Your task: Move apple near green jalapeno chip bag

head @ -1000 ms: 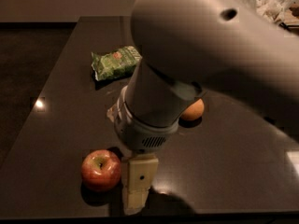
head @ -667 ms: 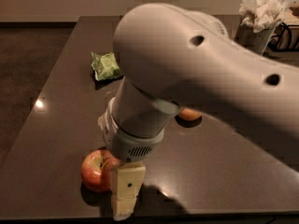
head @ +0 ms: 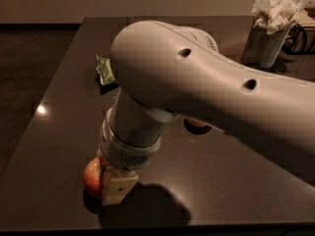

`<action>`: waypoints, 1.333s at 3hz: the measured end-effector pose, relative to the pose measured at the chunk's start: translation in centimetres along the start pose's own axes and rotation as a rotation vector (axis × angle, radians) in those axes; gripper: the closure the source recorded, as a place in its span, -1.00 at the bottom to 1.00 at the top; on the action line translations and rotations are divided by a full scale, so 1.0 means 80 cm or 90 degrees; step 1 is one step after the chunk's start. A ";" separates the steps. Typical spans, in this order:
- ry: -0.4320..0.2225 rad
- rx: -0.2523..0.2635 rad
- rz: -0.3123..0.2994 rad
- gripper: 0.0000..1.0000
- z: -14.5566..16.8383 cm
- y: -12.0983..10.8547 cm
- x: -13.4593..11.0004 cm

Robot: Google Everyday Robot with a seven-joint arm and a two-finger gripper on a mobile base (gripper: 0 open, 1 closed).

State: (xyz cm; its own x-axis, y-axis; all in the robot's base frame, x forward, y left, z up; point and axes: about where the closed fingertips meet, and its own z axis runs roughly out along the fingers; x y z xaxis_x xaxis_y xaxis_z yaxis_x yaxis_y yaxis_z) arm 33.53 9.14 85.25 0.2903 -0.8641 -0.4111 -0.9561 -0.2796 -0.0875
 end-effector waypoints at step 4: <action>0.009 0.108 0.181 1.00 -0.053 -0.177 0.050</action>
Offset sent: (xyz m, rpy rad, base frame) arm 0.0928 -0.0007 0.0321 -0.0040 -0.0111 -0.2163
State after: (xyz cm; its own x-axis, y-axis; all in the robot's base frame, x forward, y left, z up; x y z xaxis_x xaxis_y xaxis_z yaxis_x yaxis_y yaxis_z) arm 48.40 7.89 88.69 0.0098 -0.9039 -0.4276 -0.9916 0.0464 -0.1208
